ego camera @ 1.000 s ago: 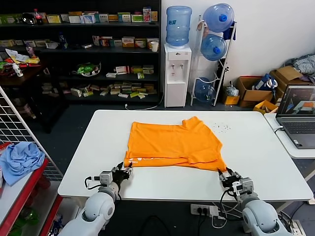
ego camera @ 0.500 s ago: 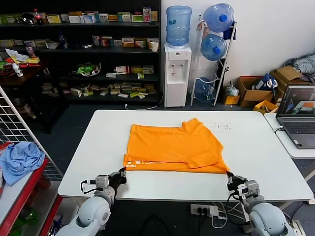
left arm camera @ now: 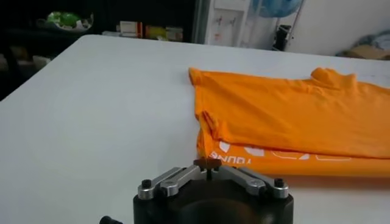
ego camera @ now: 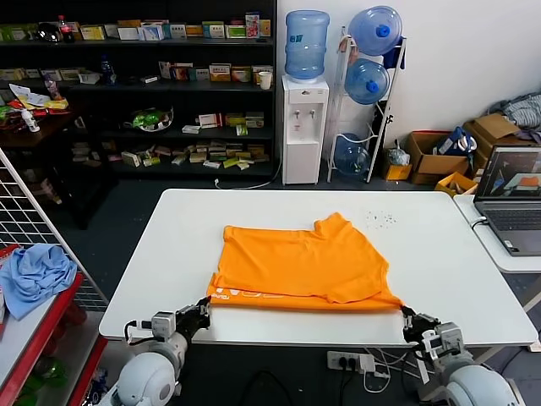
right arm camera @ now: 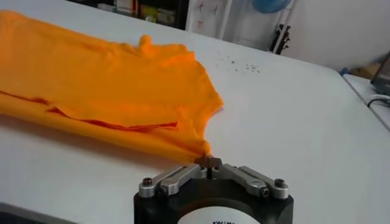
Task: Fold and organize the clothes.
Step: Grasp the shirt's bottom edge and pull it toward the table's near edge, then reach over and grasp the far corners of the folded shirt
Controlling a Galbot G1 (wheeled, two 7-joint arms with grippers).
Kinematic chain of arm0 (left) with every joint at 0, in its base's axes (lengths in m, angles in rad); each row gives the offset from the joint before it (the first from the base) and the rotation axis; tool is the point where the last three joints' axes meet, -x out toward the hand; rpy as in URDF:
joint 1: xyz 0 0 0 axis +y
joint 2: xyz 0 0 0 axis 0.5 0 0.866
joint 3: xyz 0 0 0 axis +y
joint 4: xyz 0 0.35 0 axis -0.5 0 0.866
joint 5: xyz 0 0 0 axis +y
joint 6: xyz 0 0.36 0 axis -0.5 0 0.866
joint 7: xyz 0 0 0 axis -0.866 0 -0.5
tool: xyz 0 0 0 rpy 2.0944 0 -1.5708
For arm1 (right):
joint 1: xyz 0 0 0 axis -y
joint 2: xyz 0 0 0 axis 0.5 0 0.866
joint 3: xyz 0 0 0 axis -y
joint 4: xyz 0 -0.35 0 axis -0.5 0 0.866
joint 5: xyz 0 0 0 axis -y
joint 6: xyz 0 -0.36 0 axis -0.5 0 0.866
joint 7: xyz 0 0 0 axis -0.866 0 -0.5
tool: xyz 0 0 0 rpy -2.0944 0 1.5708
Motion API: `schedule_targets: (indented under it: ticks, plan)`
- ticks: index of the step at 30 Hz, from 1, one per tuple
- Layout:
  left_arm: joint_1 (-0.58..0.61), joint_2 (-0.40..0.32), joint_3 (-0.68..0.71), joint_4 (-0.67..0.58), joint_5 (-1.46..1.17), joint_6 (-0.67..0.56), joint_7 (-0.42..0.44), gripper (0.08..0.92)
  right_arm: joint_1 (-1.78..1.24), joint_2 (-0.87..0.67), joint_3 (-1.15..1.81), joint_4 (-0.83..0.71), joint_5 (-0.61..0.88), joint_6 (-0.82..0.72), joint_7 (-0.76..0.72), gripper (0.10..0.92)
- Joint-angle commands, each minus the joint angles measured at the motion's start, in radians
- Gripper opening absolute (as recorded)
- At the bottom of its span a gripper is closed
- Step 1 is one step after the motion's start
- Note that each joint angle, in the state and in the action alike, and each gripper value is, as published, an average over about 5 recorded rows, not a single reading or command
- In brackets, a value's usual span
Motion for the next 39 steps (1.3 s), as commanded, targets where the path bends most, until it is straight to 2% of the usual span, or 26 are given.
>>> schedule_targets:
  ticks: [1,5,11,14,19,24,29,39]
  plan:
    - [0.096,0.038,-0.008,-0.097,0.012,0.024,-0.009,0.099,-0.094,-0.007,0.024,0.082,-0.001,-0.023,0.012,0.137]
    - [0.109,0.047,-0.021,-0.133,0.015,0.042,-0.026,0.154,-0.099,-0.004,0.037,0.104,-0.004,-0.042,0.013,0.233]
    - [0.120,0.054,-0.044,-0.181,-0.001,0.099,-0.049,0.326,-0.088,-0.028,0.063,0.160,0.077,-0.117,0.031,0.406]
    - [0.103,0.062,-0.050,-0.182,0.011,0.090,-0.042,0.413,-0.055,-0.049,0.072,0.172,0.128,-0.114,0.052,0.493]
    - [-0.014,0.049,-0.034,-0.116,0.038,0.054,-0.003,0.560,0.094,-0.072,0.045,0.089,0.203,-0.059,0.068,0.632]
    - [-0.195,0.017,0.013,-0.014,0.028,0.045,0.036,0.699,0.279,-0.078,-0.039,-0.055,0.267,-0.019,0.048,0.773]
    - [-0.378,-0.018,0.081,0.142,0.011,0.045,0.050,0.809,0.492,-0.071,-0.158,-0.205,0.306,-0.012,0.020,0.820]
    - [-0.639,-0.137,0.188,0.472,-0.003,0.047,0.072,0.823,0.864,0.011,-0.364,-0.518,0.347,-0.038,-0.052,0.823]
